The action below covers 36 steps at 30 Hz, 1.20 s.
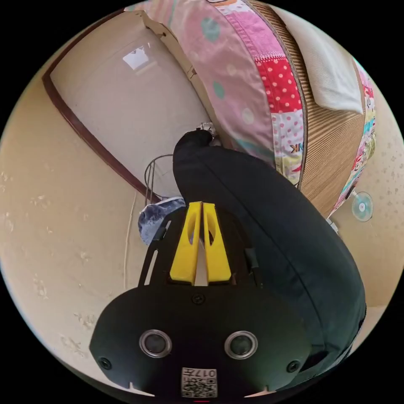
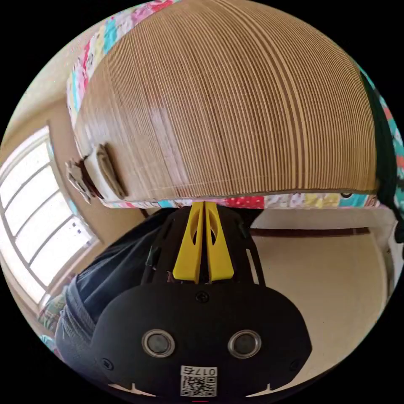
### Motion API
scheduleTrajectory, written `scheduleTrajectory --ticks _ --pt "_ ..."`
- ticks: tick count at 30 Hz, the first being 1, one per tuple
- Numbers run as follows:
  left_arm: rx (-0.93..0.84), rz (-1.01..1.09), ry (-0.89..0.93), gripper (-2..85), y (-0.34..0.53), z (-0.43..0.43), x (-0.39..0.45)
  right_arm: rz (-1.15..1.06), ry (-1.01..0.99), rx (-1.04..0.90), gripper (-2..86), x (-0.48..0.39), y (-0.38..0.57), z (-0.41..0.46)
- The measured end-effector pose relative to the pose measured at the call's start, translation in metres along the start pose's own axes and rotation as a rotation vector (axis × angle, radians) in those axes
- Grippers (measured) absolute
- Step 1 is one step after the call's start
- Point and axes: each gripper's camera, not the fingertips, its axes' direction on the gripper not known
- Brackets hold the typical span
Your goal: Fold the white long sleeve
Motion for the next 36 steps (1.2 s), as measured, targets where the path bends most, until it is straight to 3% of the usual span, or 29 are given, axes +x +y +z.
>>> scheduleTrajectory --ticks 2,7,13,18,21,24,27,32,36 --pt "0.021 0.073 -0.057 -0.5 -0.012 -0.02 0.007 0.064 -0.254 0.099 0.2 0.03 0.012 -0.002" --pt "0.257 0.38 -0.29 5.0 -0.016 -0.114 0.066 0.204 -0.496 0.176 0.3 0.085 0.057 0.005" --pt "0.673 0.599 -0.219 9.1 -0.014 -0.26 0.136 0.442 -0.641 0.395 0.3 0.158 0.157 0.018" --pt "0.909 0.708 -0.265 14.1 -0.032 -0.358 0.217 0.685 -0.825 0.626 0.4 0.201 0.241 0.042" --pt "0.927 0.676 -0.29 17.6 -0.069 -0.389 0.258 0.774 -0.913 0.729 0.4 0.211 0.273 0.054" --pt "0.809 0.572 -0.343 21.2 -0.116 -0.387 0.279 0.772 -0.996 0.789 0.4 0.216 0.286 0.057" --pt "0.797 0.439 -0.44 19.1 -0.129 -0.378 0.278 0.764 -0.988 0.836 0.4 0.215 0.29 0.047" --pt "0.828 0.341 -0.294 13.2 -0.109 -0.386 0.246 0.63 -0.992 0.87 0.4 0.214 0.268 0.036" --pt "0.83 0.356 0.159 6.5 -0.065 -0.399 0.152 0.604 -0.933 0.799 0.4 0.217 0.244 0.047"
